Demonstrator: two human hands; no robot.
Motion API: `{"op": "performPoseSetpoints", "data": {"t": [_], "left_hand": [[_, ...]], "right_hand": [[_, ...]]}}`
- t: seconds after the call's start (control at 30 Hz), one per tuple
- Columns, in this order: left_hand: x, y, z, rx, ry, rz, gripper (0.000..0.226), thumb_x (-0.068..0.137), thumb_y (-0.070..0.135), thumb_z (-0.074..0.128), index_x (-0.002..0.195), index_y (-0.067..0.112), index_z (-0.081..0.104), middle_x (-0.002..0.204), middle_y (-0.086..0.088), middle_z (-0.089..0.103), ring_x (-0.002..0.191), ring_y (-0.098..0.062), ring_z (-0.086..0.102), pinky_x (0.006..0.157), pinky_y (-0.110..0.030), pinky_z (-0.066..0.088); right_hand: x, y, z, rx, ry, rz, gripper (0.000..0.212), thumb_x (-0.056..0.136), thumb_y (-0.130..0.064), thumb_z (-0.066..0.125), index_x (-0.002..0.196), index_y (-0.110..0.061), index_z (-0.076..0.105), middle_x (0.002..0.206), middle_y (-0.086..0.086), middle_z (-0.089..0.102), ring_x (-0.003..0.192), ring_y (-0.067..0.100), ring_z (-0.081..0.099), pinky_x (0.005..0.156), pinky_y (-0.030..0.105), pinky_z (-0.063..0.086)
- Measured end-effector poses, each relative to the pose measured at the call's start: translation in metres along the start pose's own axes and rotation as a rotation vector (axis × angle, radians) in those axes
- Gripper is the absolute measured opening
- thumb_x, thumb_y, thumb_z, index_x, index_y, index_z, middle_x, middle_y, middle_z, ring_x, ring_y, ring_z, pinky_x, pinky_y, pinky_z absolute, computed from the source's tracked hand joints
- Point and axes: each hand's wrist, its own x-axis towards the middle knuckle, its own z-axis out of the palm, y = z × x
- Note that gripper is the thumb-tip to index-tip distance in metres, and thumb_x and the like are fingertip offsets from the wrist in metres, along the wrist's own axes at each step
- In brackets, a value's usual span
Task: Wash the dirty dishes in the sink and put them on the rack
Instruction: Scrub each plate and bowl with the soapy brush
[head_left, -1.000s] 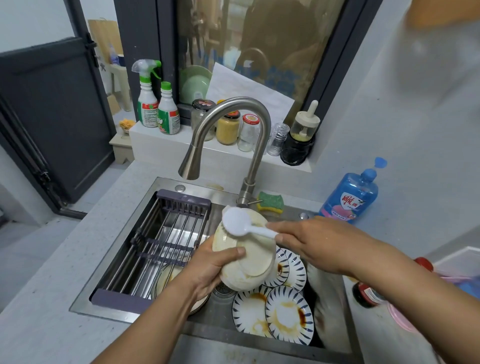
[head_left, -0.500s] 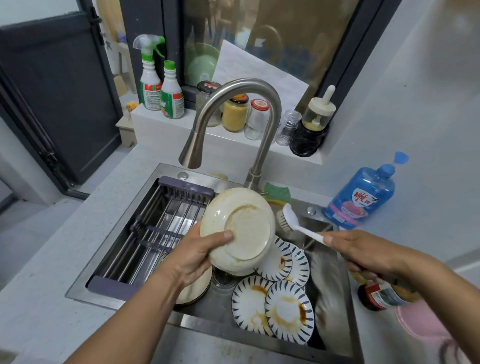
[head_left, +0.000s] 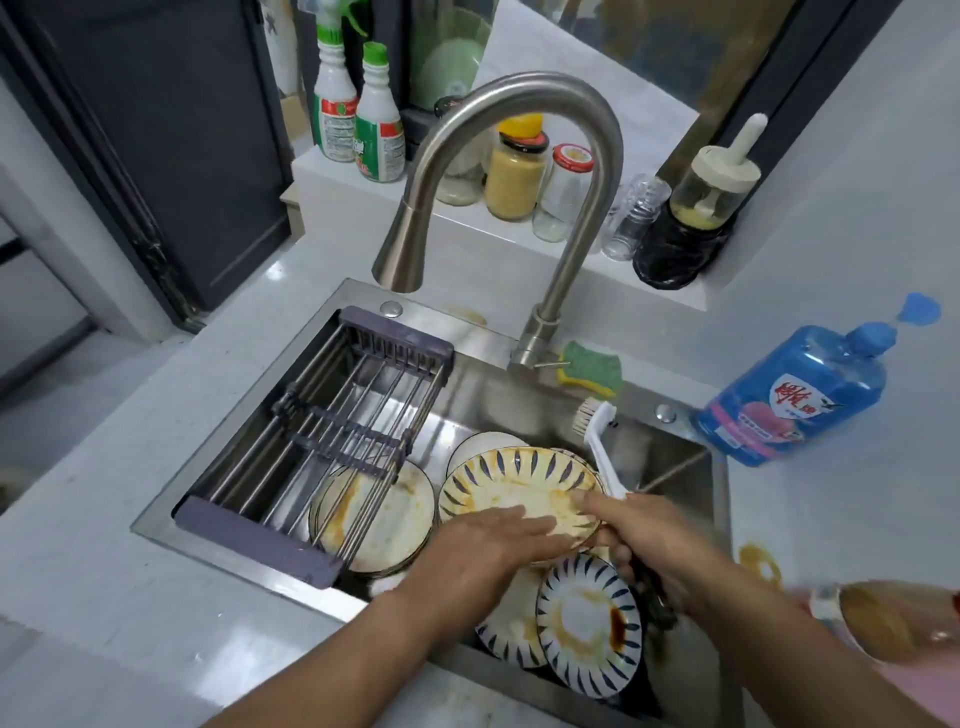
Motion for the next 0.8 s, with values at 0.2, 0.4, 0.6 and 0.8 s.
{"op": "performPoseSetpoints", "data": {"t": [0.2, 0.4, 0.6, 0.8], "left_hand": [[-0.009, -0.002, 0.022, 0.12, -0.249, -0.188, 0.071, 0.093, 0.012, 0.064, 0.15, 0.046, 0.04, 0.164, 0.009, 0.033, 0.155, -0.02, 0.018, 0.126, -0.054, 0.008], [-0.007, 0.004, 0.048, -0.709, 0.217, -0.885, 0.059, 0.087, 0.038, 0.077, 0.142, 0.034, 0.056, 0.156, 0.005, 0.041, 0.149, -0.015, 0.03, 0.122, -0.036, 0.027], [0.01, -0.022, 0.08, -1.156, 0.988, -1.628, 0.042, 0.089, 0.001, 0.063, 0.127, 0.018, 0.058, 0.127, -0.01, 0.06, 0.094, -0.025, 0.064, 0.074, -0.026, 0.051], [0.009, -0.035, 0.093, -1.374, 0.973, -1.781, 0.037, 0.098, -0.001, 0.055, 0.135, -0.006, 0.053, 0.116, -0.013, 0.058, 0.096, -0.028, 0.054, 0.084, -0.032, 0.046]], "right_hand": [[0.031, 0.039, 0.024, 0.072, 0.002, 0.106, 0.017, 0.09, -0.008, 0.067, 0.078, -0.005, 0.055, 0.05, 0.007, 0.049, 0.038, 0.017, 0.041, 0.037, 0.021, 0.032], [0.06, 0.056, 0.052, 0.132, 0.015, 0.119, 0.008, 0.09, 0.0, 0.063, 0.086, 0.006, 0.059, 0.049, 0.013, 0.058, 0.035, 0.015, 0.045, 0.034, 0.02, 0.032], [0.083, 0.061, 0.072, 0.231, 0.003, 0.131, 0.007, 0.092, 0.003, 0.061, 0.09, 0.003, 0.055, 0.061, 0.018, 0.056, 0.046, 0.018, 0.06, 0.036, 0.019, 0.033], [0.092, 0.064, 0.073, 0.264, -0.023, 0.136, 0.009, 0.092, 0.002, 0.063, 0.09, 0.002, 0.055, 0.071, 0.024, 0.061, 0.04, 0.012, 0.061, 0.035, 0.018, 0.037]]}}
